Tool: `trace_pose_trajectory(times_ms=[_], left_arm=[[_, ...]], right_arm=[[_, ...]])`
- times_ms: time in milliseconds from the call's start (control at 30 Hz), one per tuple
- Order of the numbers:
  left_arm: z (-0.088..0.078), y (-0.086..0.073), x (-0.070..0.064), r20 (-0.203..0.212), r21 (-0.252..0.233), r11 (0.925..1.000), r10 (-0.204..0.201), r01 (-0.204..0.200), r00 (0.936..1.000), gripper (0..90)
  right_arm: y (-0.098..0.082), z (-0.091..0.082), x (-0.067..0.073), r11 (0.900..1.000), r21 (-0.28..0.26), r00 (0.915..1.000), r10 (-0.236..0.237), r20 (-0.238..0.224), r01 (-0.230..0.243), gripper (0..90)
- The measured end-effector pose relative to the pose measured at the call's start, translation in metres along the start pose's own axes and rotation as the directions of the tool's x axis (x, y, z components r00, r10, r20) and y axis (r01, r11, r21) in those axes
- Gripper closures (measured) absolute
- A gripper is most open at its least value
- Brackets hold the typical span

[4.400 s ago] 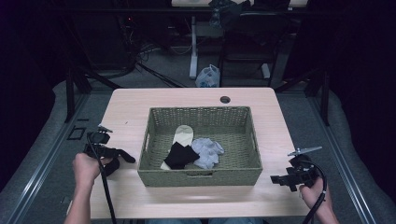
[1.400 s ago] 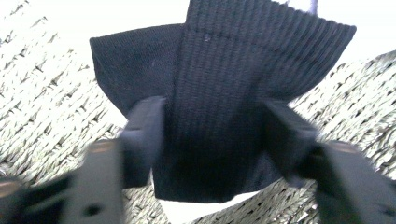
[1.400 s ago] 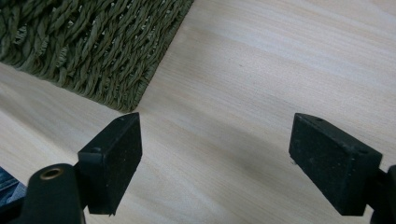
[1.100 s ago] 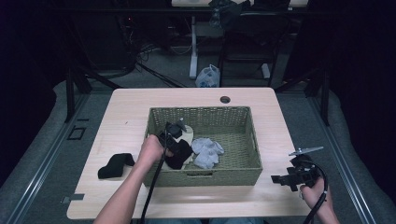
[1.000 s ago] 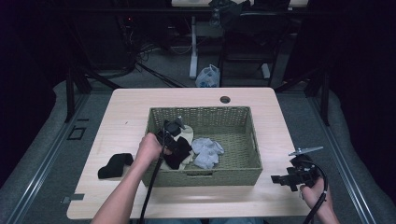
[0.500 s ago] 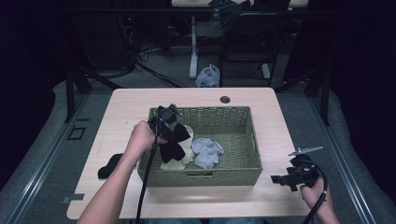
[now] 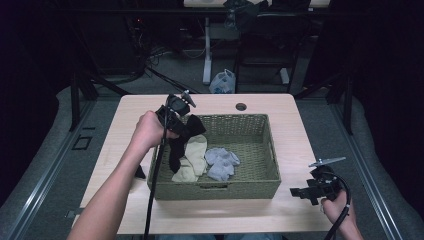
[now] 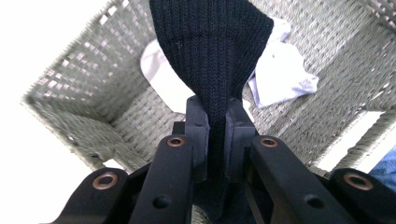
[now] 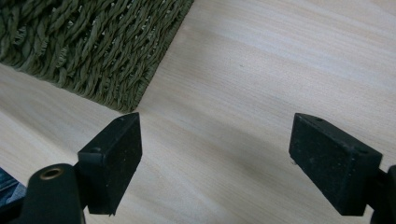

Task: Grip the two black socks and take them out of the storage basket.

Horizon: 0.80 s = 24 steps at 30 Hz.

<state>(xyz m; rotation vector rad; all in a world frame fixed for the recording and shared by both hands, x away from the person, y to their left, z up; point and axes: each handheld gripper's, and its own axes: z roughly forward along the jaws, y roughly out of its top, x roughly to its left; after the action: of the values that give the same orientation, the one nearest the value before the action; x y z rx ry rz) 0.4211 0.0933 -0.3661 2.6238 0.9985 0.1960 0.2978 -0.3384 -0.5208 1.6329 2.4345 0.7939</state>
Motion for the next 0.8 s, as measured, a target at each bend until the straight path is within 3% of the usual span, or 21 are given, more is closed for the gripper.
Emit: trace_pose_trajectory(times_ms=[467,800], left_arm=[[-0.048,0.019,0.007,-0.045,-0.04,0.9992,0.007,-0.009,0.999,83.3],[-0.075,0.016,0.018,-0.089,-0.066,0.9978,-0.017,0.011,0.9959,83.2]], right_arm=[[0.0,0.0,0.0,1.0,0.0,1.0,0.005,-0.002,-0.005,17.0],[0.0,0.0,0.0,1.0,-0.002,1.0,0.003,-0.002,-0.003,17.0]])
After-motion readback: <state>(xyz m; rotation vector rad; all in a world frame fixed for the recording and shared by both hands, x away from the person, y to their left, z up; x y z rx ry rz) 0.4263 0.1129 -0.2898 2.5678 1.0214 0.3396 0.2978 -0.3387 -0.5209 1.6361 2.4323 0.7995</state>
